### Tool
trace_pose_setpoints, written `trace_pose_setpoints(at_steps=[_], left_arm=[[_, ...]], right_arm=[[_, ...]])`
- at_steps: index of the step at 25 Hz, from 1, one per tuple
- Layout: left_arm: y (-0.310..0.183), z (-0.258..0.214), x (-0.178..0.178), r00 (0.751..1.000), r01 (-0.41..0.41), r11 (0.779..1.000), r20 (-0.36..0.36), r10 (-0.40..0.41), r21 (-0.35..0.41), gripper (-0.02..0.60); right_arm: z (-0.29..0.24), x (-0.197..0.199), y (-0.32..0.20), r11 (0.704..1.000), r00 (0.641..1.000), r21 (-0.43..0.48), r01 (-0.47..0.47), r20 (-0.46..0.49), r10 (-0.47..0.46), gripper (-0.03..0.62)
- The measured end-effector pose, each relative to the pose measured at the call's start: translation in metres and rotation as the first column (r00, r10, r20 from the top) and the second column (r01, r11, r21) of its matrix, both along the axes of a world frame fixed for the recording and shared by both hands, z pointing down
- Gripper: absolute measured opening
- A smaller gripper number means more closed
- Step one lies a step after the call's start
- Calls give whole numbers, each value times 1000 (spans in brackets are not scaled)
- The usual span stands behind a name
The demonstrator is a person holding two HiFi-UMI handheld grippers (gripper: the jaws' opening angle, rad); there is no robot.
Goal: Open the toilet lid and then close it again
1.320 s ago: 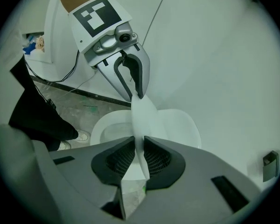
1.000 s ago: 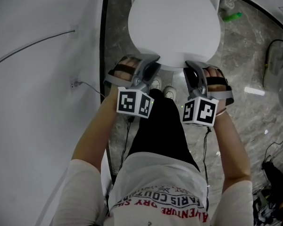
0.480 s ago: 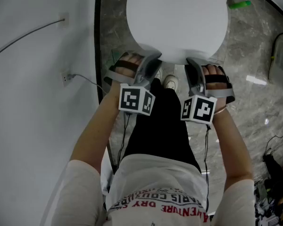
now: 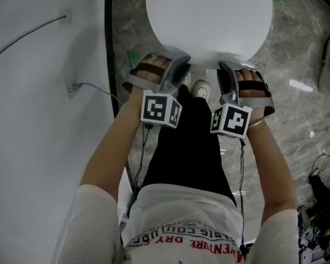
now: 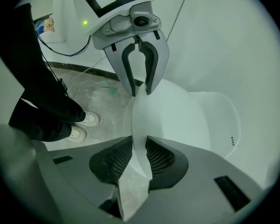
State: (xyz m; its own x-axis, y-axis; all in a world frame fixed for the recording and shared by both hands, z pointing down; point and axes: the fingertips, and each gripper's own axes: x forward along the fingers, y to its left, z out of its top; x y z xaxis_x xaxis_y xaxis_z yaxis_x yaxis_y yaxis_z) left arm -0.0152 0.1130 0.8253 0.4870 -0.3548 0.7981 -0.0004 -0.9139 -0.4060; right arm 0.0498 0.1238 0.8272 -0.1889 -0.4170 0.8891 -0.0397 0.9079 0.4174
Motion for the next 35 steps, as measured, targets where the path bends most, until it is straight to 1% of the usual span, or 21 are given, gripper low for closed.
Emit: trace_pose_setpoints(at_steps=[4, 7, 10, 14, 18, 23, 26, 28, 30, 33, 35], left_arm=[[1, 19, 2, 1000, 14, 1000, 12, -13, -18, 106], [2, 30, 1, 999, 22, 999, 35, -21, -26, 106], [2, 41, 2, 998, 27, 999, 49, -25, -37, 106], [3, 54, 1, 998, 49, 997, 43, -46, -55, 106], [2, 59, 2, 998, 61, 997, 39, -59, -48, 106], [2, 60, 4, 998, 57, 994, 36, -54, -94, 106], [2, 53, 5, 997, 74, 989, 38, -70, -125, 106], [0, 43, 5, 995, 96, 989, 20, -94, -113, 95], [-6, 25, 3, 990, 139, 987, -29, -141, -81, 19], [-18, -3, -1, 975, 196, 978, -94, -203, -77, 14], [-27, -20, -3, 969, 213, 975, -111, -219, -64, 14]], right_arm=[[17, 1, 1, 999, 999, -39, -24, 22, 24, 67], [29, -1, 4, 997, 999, -62, -35, 39, 38, 68], [40, 0, 4, 996, 998, -80, -44, 30, 47, 68], [54, -1, 5, 993, 998, -102, -65, 11, 66, 67], [61, 0, 3, 990, 996, -118, -81, 16, 84, 67], [62, 1, 2, 984, 995, -151, -94, 25, 99, 67], [54, 2, 2, 977, 992, -185, -109, 42, 118, 67], [44, 3, 1, 970, 987, -201, -136, 57, 150, 67], [31, 4, -2, 966, 980, -201, -164, 77, 183, 67], [3, 4, -10, 966, 973, -191, -175, 119, 200, 66], [-18, 5, -17, 966, 964, -182, -185, 155, 214, 63]])
